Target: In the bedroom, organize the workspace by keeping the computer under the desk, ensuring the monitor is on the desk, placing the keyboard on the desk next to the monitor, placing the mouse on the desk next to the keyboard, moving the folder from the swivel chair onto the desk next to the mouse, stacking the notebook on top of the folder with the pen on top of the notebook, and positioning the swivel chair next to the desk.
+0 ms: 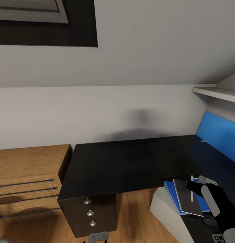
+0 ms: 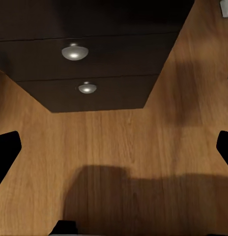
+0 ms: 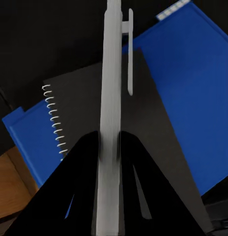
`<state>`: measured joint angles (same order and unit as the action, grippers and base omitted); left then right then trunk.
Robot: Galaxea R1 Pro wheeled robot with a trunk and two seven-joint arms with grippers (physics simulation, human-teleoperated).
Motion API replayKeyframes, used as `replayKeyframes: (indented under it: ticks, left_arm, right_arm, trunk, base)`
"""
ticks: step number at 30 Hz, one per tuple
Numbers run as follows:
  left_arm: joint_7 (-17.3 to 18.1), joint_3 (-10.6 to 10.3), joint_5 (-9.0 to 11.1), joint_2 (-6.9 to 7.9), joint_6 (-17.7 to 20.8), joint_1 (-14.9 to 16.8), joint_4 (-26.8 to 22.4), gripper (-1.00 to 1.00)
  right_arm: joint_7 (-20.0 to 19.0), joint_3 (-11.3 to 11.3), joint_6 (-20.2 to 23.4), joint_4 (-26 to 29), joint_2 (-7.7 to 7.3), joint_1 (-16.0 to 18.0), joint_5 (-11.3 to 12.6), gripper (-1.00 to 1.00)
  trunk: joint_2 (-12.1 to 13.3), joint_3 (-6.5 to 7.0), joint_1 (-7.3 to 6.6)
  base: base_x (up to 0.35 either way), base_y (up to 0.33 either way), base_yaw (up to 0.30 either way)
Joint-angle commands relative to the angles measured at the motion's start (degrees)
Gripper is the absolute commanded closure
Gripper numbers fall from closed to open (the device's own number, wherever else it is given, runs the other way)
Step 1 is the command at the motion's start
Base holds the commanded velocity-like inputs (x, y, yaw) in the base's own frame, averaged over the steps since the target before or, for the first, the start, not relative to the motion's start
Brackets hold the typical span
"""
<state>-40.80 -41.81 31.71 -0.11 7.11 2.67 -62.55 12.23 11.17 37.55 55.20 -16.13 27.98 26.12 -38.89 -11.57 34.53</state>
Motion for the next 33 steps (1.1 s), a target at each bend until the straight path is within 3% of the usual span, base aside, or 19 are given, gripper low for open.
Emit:
replayKeyframes:
  ticks: [1, 10, 19, 33]
  left_arm:
    - [-0.36, -0.18, 0.16, 0.03, 0.29, 0.06, -0.08, -1.0]
    - [-0.27, -2.23, 0.51, 0.03, 0.36, 0.08, 0.02, -1.0]
    - [-0.26, -2.23, 0.7, 0.33, 0.41, 0.05, 0.31, -1.0]
    - [-0.07, -2.21, 0.62, 0.46, 0.36, 0.05, 2.17, -1.0]
  right_arm:
    - [0.38, 0.0, 0.07, 0.01, -0.02, 0.04, 0.7, 1.0]
    - [0.34, 0.0, -0.46, -3.1, -0.04, 1.15, 0.5, 1.0]
    - [0.39, 0.0, -2.68, -5.02, 0.12, 1.86, -2.72, 1.0]
    - [0.48, -0.19, -2.77, -5.1, 0.31, 1.9, -3.18, 1.0]
  trunk:
    - [-0.07, -0.09, 0.03]
    - [-0.07, -0.09, 0.03]
    - [-0.07, -0.09, 0.03]
    - [-5.69, -2.61, 3.11]
  base:
    - [0.21, 0.0, 0.0]
    - [0.1, 0.0, 0.0]
    - [0.002, 0.0, 0.0]
    - [0.0, 0.0, 0.0]
